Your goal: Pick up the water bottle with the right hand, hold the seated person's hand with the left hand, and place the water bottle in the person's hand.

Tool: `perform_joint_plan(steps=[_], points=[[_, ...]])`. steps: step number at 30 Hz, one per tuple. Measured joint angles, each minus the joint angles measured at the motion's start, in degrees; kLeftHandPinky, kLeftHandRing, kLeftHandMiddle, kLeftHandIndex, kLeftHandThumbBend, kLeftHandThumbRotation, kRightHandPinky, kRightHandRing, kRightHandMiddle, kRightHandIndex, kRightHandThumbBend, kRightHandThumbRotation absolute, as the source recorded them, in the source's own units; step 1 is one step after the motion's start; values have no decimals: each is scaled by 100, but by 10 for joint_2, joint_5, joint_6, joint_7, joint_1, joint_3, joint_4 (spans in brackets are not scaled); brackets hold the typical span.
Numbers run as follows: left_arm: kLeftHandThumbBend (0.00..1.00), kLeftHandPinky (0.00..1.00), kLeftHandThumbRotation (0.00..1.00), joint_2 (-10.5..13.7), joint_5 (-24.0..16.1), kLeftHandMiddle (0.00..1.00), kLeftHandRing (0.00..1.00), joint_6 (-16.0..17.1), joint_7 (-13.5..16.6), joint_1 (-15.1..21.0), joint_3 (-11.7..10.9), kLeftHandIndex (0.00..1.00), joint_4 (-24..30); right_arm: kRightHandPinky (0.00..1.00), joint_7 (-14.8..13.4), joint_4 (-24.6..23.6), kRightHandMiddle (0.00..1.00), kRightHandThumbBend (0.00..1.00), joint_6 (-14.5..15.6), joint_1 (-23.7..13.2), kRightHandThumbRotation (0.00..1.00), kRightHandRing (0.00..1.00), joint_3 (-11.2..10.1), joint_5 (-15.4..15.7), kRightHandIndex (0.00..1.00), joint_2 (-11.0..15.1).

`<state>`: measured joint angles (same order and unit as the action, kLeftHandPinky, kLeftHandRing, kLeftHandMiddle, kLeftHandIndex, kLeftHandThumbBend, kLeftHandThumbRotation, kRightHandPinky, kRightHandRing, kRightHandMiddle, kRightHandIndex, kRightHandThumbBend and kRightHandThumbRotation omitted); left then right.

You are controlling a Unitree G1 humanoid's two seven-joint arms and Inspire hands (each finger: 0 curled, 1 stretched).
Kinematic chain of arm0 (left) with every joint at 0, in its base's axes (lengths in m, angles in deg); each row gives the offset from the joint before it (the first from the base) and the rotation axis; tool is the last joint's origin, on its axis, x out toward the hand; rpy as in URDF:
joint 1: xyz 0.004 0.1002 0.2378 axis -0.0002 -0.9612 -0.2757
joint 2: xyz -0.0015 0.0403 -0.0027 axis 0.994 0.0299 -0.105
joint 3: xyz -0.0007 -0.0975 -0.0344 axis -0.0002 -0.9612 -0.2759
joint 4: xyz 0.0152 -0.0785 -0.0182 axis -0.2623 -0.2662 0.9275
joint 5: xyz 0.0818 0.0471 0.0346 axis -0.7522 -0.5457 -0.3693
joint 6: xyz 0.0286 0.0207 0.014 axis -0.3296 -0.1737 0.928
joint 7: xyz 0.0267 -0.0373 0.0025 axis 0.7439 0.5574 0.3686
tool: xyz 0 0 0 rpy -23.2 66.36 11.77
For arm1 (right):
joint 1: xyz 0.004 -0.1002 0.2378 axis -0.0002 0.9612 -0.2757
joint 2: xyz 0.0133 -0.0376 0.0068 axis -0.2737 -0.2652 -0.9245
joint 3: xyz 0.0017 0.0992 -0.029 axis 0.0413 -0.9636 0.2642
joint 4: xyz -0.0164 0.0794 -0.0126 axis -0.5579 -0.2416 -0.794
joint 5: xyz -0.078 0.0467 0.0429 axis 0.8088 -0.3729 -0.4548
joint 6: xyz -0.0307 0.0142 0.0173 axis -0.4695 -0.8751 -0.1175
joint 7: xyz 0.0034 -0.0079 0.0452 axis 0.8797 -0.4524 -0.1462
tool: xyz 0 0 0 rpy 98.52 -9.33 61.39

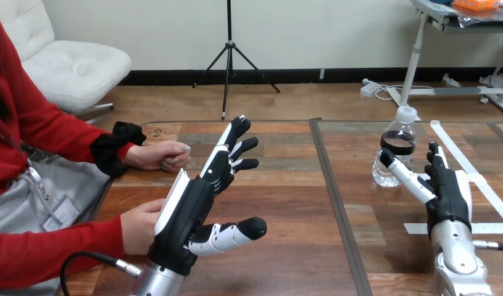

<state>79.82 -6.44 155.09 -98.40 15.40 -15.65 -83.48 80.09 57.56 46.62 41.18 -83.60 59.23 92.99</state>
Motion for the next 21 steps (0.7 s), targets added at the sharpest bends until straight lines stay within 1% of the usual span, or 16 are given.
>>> perform_joint_plan(steps=[11,15,21], points=[[100,81,70,-3,14,98,91,6,-7,0,1,98,1,96,0,10,99,100,22,-21,58,96,6,11,100,8],[100,81,69,-4,20,98,91,8,-11,0,1,98,1,94,1,12,99,100,34,-27,58,96,8,12,100,13],[100,81,69,-4,28,98,91,12,-20,0,1,99,1,92,1,13,99,100,42,-35,56,95,10,17,100,19]])
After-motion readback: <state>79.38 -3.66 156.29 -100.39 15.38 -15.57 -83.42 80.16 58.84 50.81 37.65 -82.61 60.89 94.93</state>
